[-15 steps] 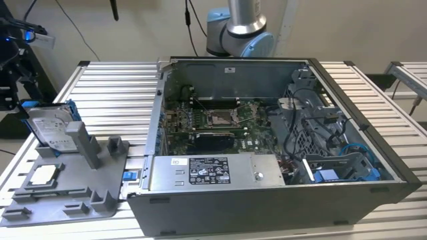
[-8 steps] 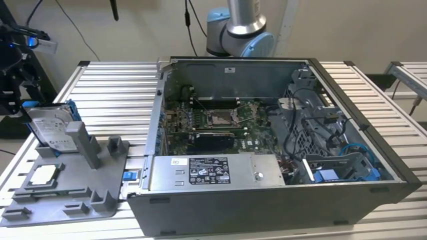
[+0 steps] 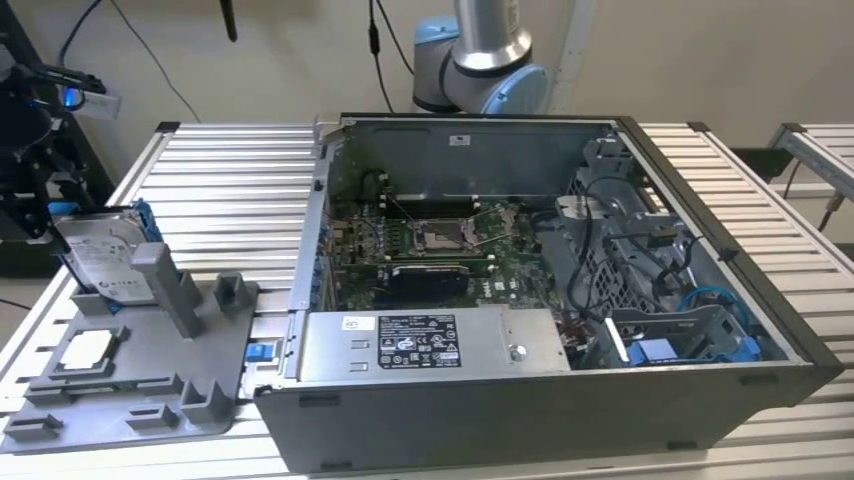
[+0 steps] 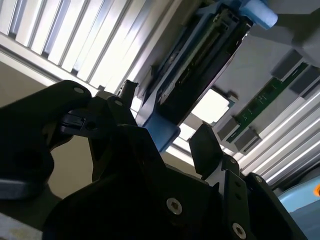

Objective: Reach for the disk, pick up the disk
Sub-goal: 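Pick up the disk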

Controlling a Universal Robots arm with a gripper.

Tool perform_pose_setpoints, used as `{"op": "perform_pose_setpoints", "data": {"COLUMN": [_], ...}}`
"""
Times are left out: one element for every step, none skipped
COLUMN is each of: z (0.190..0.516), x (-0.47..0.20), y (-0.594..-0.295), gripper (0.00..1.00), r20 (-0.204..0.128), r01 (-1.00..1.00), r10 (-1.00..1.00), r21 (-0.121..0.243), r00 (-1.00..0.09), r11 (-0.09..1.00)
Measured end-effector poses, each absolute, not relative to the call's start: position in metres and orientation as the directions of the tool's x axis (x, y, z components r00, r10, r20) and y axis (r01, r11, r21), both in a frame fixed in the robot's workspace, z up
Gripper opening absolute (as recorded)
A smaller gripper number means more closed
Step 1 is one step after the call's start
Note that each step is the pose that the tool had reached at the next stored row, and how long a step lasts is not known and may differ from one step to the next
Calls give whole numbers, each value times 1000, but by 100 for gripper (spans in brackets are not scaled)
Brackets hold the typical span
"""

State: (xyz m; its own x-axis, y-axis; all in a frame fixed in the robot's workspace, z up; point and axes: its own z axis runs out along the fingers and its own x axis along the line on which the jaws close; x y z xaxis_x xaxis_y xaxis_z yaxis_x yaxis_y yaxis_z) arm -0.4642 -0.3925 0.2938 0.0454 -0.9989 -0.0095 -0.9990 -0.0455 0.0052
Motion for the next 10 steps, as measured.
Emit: {"op": "perform_pose_setpoints", "data": {"z": [292,292,292,292,292,292,292,292,292,292], "x": [-464,-464,-464,-464,-464,-464,-464,-464,-464,-464], "y": [-392,-392,-392,-392,-392,-392,-392,-392,-392,-392], "gripper": [100,100,100,100,100,100,100,100,100,100], "r20": [-10,-9,-9,-9,-9,-9,-9,-9,-9,-9], "r01": [-999,-999,-999,-999,-999,-999,-999,-999,-999,-999], "r10": [-999,-999,-999,-999,-999,-999,-999,-999,-999,-999], "r21": [5,5,5,5,5,5,5,4,5,5], "r00": [45,45,45,45,45,45,45,45,45,45], "r11": [-45,-45,-45,-46,-45,-46,-46,-45,-45,-45]}}
